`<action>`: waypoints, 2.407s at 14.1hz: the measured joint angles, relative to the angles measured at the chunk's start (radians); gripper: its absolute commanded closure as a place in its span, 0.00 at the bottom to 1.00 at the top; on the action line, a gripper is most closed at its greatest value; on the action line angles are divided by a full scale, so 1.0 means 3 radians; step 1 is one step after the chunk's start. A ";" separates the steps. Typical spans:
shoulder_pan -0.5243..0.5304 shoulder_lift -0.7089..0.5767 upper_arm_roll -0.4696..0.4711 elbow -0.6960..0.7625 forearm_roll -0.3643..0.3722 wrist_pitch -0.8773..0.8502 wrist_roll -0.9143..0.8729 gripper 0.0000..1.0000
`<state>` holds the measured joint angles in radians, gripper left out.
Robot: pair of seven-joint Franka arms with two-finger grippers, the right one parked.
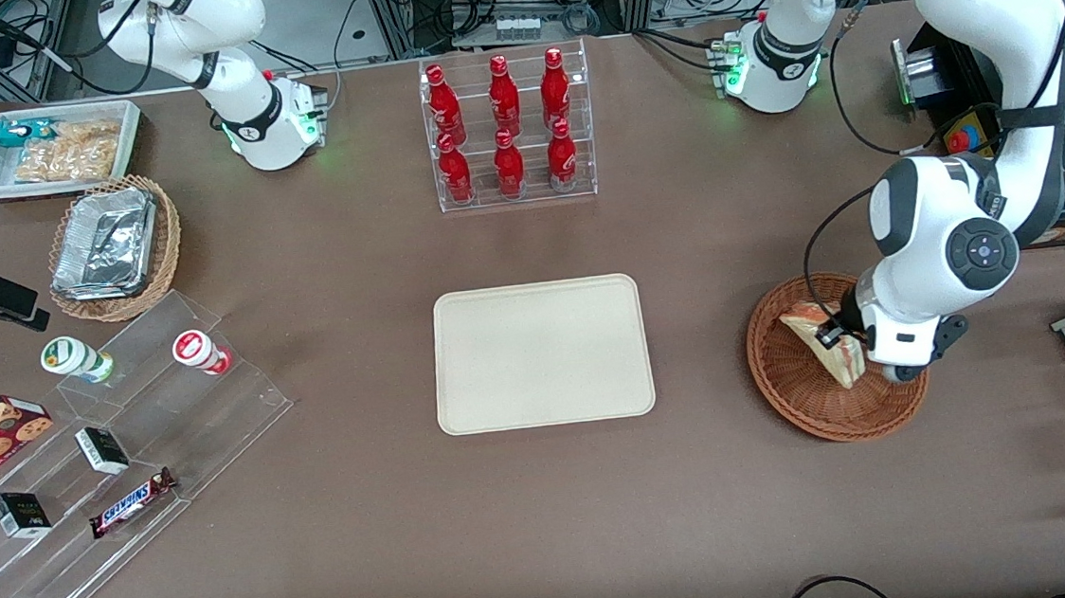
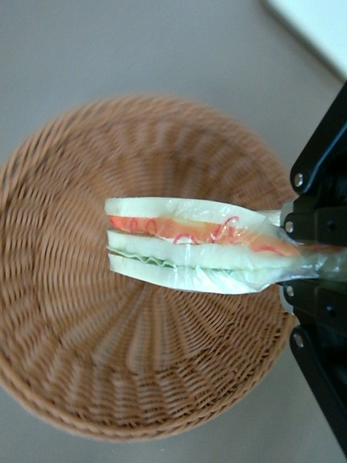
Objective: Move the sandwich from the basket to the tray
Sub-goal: 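Lift the sandwich and carry it over the beige tray, then lower the sandwich onto the tray and open the left gripper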
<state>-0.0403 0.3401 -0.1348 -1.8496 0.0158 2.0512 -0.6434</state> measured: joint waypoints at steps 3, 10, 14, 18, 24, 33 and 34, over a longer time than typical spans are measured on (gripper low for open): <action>-0.0254 0.0219 -0.0015 0.0422 0.0001 -0.0255 0.0446 0.98; -0.1067 0.0723 -0.0056 0.0941 -0.0089 -0.0262 0.0108 1.00; -0.1502 0.1124 -0.0057 0.1412 -0.0090 -0.0214 -0.0401 1.00; -0.1814 0.1402 -0.0054 0.1571 -0.0090 0.0158 -0.0697 1.00; -0.2018 0.1655 -0.0052 0.1775 -0.0089 0.0206 -0.0802 0.59; -0.2034 0.1613 -0.0027 0.1909 -0.0085 0.0174 -0.0802 0.00; -0.2033 0.1560 -0.0020 0.1924 -0.0085 0.0086 -0.0802 0.00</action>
<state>-0.6501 0.8080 -0.1407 -1.2725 -0.0098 2.0770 -0.8840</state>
